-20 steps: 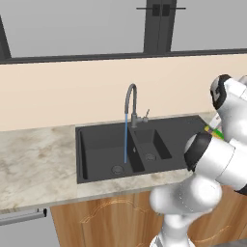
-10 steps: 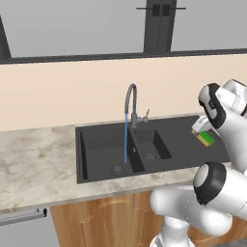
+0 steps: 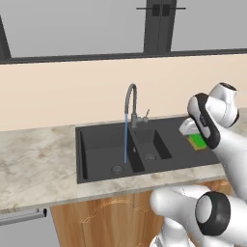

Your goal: Soak the sponge with water for a few seconds and then drop it inside the sink.

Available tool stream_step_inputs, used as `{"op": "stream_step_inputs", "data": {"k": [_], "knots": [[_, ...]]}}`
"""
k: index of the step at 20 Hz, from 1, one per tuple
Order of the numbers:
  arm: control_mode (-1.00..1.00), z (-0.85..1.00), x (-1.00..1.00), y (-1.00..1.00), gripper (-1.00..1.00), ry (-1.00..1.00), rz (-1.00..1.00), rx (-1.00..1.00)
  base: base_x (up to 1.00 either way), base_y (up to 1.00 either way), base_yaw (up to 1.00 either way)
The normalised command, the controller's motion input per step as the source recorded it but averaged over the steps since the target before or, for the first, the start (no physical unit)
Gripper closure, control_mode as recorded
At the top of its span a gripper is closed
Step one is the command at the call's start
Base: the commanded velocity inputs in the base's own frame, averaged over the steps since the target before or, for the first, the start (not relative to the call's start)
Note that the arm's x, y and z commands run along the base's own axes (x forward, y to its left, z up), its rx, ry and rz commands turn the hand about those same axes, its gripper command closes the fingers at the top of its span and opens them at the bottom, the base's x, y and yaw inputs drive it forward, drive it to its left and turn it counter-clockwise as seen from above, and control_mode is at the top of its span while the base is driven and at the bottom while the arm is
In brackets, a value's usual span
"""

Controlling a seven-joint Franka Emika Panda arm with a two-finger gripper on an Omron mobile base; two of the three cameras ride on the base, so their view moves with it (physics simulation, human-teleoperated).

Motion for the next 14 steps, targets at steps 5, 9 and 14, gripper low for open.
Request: {"op": "stream_step_inputs", "data": {"k": [5,9,14], "knots": [[-1.0,0.0,-0.15,0.31,1.0,0.0,-0.21,-0.07,0.0,0.0,0.0],[-1.0,0.0,-0.07,0.51,1.0,0.0,-0.15,-0.12,0.0,0.0,0.0],[-1.0,0.0,-0.01,0.46,1.0,0.0,-0.12,-0.12,0.0,0.0,0.0]]}}
